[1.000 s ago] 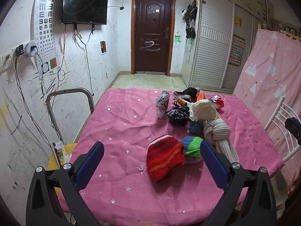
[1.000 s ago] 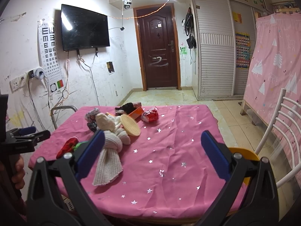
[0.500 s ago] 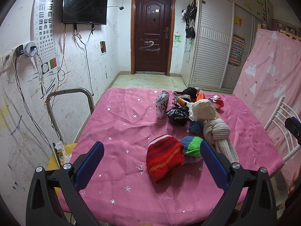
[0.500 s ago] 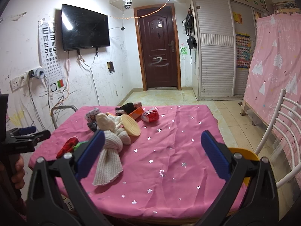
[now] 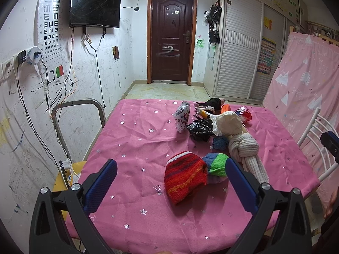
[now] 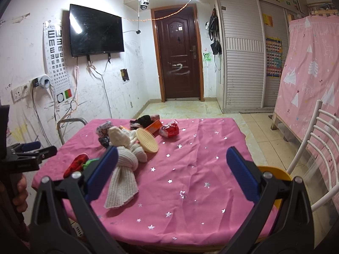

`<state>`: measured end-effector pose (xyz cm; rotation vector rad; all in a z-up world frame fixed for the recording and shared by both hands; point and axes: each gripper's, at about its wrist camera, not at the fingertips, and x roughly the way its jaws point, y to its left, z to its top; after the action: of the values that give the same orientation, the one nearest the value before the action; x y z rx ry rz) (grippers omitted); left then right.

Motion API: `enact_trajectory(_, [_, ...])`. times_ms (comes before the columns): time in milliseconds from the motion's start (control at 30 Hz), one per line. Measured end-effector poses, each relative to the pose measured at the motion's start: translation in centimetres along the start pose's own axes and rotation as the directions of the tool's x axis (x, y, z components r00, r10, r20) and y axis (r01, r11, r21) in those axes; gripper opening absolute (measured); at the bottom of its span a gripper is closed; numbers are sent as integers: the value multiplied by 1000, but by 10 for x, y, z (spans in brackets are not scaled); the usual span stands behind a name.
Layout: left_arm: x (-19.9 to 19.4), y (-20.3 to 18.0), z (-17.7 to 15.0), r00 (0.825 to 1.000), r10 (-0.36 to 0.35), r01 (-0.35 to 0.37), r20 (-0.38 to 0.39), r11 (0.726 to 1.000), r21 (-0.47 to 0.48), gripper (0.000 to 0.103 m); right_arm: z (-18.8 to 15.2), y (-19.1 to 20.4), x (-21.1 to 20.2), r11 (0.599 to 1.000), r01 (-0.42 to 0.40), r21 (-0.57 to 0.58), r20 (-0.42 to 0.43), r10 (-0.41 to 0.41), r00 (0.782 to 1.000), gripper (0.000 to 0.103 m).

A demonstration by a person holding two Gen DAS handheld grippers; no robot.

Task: Collect trash

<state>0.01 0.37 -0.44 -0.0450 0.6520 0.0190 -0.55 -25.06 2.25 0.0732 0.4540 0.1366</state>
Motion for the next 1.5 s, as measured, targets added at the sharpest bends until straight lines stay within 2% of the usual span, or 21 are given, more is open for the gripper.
enact_trajectory(300, [2,1,-2,1000,-1,1,-9,1000,2,93,-1,2,2,1000,-4,-1,-11,4,1000,98])
enact_trajectory(467, [19,-1,-8,998,-11,12,-57,1000,15,93,-14,15,16,998,-68,-16,-61,66,996,98])
enact_trajectory(667, [44,-5,-20,991,-38,43,-132,998,40,92,-32,38,36,984,-169,-50,-154,159,975,98])
enact_trajectory(767, [54,-9,-21,988,-40,48,-152,998,49,84,-39,46,50,978,-205,-51,-208,190,960,98])
enact_trajectory(800, [57,-10,-22,986,-40,49,-161,997,52,78,-41,48,56,976,-212,-48,-226,196,954,98])
enact_trajectory(867, [64,-11,-21,984,-38,50,-175,997,60,74,-43,50,63,975,-220,-43,-247,203,948,98])
enact_trajectory(1033, [74,-6,-16,979,-72,80,-192,996,32,74,-44,54,90,971,-237,-26,-303,218,928,98])
enact_trajectory(1233, [87,-3,-7,976,-76,86,-204,996,40,72,-37,64,117,968,-248,-37,-351,220,910,97])
enact_trajectory(1267, [90,-3,-7,973,-90,100,-214,994,38,68,-38,66,122,967,-253,-38,-368,222,903,89])
enact_trajectory(1300, [93,-3,-7,967,-113,124,-228,992,34,62,-38,68,126,966,-254,-38,-378,221,899,76])
enact_trajectory(1367, [95,-1,-7,959,-148,158,-243,987,23,53,-40,71,134,965,-261,-39,-411,223,884,68])
enact_trajectory(1433, [95,2,-7,954,-171,180,-244,983,16,50,-42,75,140,962,-266,-55,-432,217,875,62])
enact_trajectory(1500, [94,6,-8,951,-191,200,-244,980,14,45,-44,79,142,960,-271,-63,-443,217,870,50])
